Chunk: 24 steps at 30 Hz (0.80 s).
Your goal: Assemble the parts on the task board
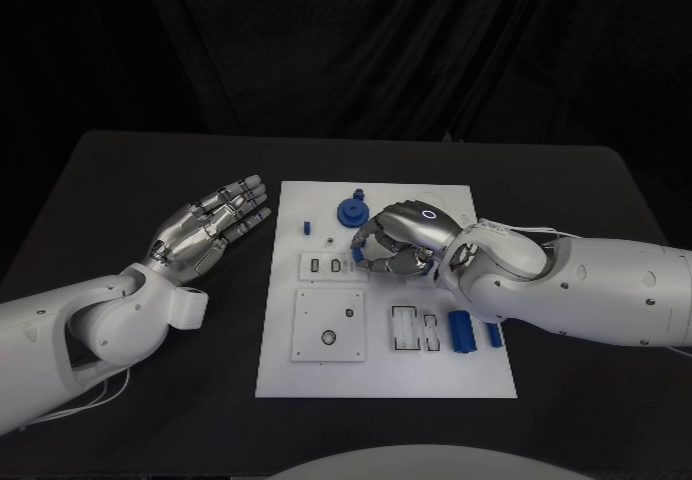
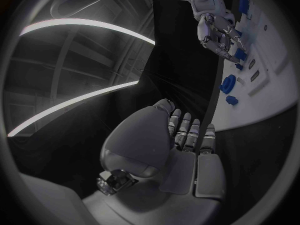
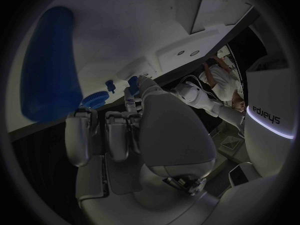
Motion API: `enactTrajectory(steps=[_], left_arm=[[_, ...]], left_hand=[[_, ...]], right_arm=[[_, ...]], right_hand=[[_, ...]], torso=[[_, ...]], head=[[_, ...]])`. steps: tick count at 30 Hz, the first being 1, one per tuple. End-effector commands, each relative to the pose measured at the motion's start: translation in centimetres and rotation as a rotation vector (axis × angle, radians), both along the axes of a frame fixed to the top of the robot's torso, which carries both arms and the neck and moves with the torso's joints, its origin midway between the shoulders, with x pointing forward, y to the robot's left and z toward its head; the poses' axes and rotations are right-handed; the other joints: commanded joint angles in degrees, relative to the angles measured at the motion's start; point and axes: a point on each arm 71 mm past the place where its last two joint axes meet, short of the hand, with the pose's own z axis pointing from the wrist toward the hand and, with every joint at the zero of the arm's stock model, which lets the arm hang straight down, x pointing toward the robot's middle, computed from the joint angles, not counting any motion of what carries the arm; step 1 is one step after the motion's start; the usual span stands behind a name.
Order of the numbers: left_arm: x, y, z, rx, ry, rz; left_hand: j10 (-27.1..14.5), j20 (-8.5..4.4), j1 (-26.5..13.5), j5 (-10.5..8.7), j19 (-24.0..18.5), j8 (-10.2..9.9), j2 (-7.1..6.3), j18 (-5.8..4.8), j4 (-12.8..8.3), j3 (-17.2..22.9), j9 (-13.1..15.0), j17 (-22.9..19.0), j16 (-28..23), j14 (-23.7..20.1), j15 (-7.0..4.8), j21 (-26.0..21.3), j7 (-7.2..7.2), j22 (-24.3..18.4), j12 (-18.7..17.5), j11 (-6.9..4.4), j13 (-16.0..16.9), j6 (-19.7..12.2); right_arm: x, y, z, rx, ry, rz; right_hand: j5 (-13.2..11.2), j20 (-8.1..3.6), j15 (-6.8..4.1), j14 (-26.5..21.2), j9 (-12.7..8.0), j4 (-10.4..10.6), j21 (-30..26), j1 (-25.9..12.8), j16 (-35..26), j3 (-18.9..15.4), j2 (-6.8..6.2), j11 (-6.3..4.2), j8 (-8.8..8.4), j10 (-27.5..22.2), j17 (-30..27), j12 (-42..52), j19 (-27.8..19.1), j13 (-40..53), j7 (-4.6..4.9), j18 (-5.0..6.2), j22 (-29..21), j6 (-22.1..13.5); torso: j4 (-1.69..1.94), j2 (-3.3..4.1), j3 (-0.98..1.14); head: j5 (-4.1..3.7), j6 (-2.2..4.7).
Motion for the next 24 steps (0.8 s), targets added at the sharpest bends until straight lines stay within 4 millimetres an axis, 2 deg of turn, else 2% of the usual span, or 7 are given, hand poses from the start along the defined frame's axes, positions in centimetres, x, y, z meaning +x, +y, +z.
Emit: enactTrajectory(steps=[1,8,13,19,22,24], left_arm=[[-0.05,-0.20,0.06,-0.016,-0.003,-0.013],[-0.02,-0.17,0.02,-0.014,-0.002,-0.013],[0.00,-0.13,0.00,-0.014,-0.001,-0.013],[0.01,-0.09,-0.03,-0.013,0.000,-0.013],[0.02,-0.07,-0.04,-0.013,0.000,-0.013],[0.03,-0.07,-0.04,-0.013,0.000,-0.013]], left_hand=[[-0.3,0.46,-0.4,-0.08,0.1,-0.4,0.04,-0.14,0.0,0.2,0.0,0.1,0.3,-0.1,0.40,-0.2,-0.04,0.0,-0.2,-0.04,-0.1,-0.3],[-0.3,0.46,-0.4,-0.08,0.1,-0.4,0.04,-0.14,0.0,0.2,0.0,0.1,0.3,-0.1,0.40,-0.2,-0.04,0.0,-0.2,-0.04,-0.1,-0.3],[-0.3,0.46,-0.4,-0.08,0.1,-0.4,0.04,-0.14,0.0,0.2,0.0,0.1,0.3,-0.1,0.40,-0.2,-0.04,0.0,-0.2,-0.04,-0.1,-0.3],[-0.3,0.46,-0.4,-0.08,0.1,-0.4,0.04,-0.14,0.0,0.2,0.0,0.1,0.3,-0.1,0.40,-0.2,-0.04,0.0,-0.2,-0.04,-0.1,-0.3],[-0.3,0.46,-0.4,-0.08,0.1,-0.4,0.04,-0.14,0.0,0.2,0.0,0.1,0.3,-0.1,0.40,-0.2,-0.04,0.0,-0.2,-0.04,-0.1,-0.3],[-0.3,0.46,-0.4,-0.08,0.1,-0.4,0.04,-0.14,0.0,0.2,0.0,0.1,0.3,-0.1,0.40,-0.2,-0.04,0.0,-0.2,-0.04,-0.1,-0.3]], right_arm=[[0.04,-0.05,-0.29,-0.026,0.004,-0.016],[0.07,-0.04,-0.48,-0.045,0.007,-0.019],[0.09,-0.03,-0.59,-0.052,0.012,-0.020],[0.11,0.00,-0.68,-0.058,0.016,-0.018],[0.11,0.00,-0.73,-0.061,0.019,-0.018],[0.12,-0.01,-0.77,-0.064,0.021,-0.018]], right_hand=[[0.1,0.25,0.42,6.1,2.2,-0.3,-0.3,-0.2,0.2,-0.1,0.26,0.37,0.84,6.1,15.1,0.2,2.0,15.1,0.08,-0.60,12.9,0.3],[-0.2,0.33,0.48,6.1,2.2,-0.3,-0.5,-0.4,0.2,-0.2,0.17,0.40,0.69,6.1,15.1,0.2,1.9,15.1,0.16,-0.54,12.8,-0.1],[-1.3,0.50,0.61,6.1,2.2,-0.4,-0.8,-0.9,0.2,-0.4,0.03,0.54,0.20,6.1,15.1,0.2,1.7,15.1,0.36,-0.46,12.7,-1.1],[-5.5,0.76,0.80,6.1,2.2,-0.4,-1.1,-1.8,0.2,-0.9,-0.24,0.74,-0.56,6.1,15.1,0.2,1.5,15.1,0.58,-0.38,12.6,-2.8],[-6.4,0.80,0.84,6.1,2.1,-0.4,-1.1,-2.0,0.2,-1.1,-0.32,0.78,-0.81,6.1,15.1,0.2,1.5,15.1,0.64,-0.38,12.6,-3.3],[-8.6,0.89,0.92,6.1,2.0,-0.2,-1.1,-2.5,0.2,-1.5,-0.41,0.85,-1.01,6.1,15.1,0.2,1.5,15.1,0.71,-0.39,12.6,-3.7]], torso=[[0.02,-0.06,-0.01],[0.09,-0.04,0.00],[0.08,-0.02,-0.02],[0.07,-0.01,0.00],[0.05,-0.01,0.00],[0.05,0.00,0.02]], head=[[0.00,-0.08],[-0.12,-0.10],[-0.18,-0.13],[-0.26,-0.25],[-0.24,-0.26],[-0.23,-0.23]])
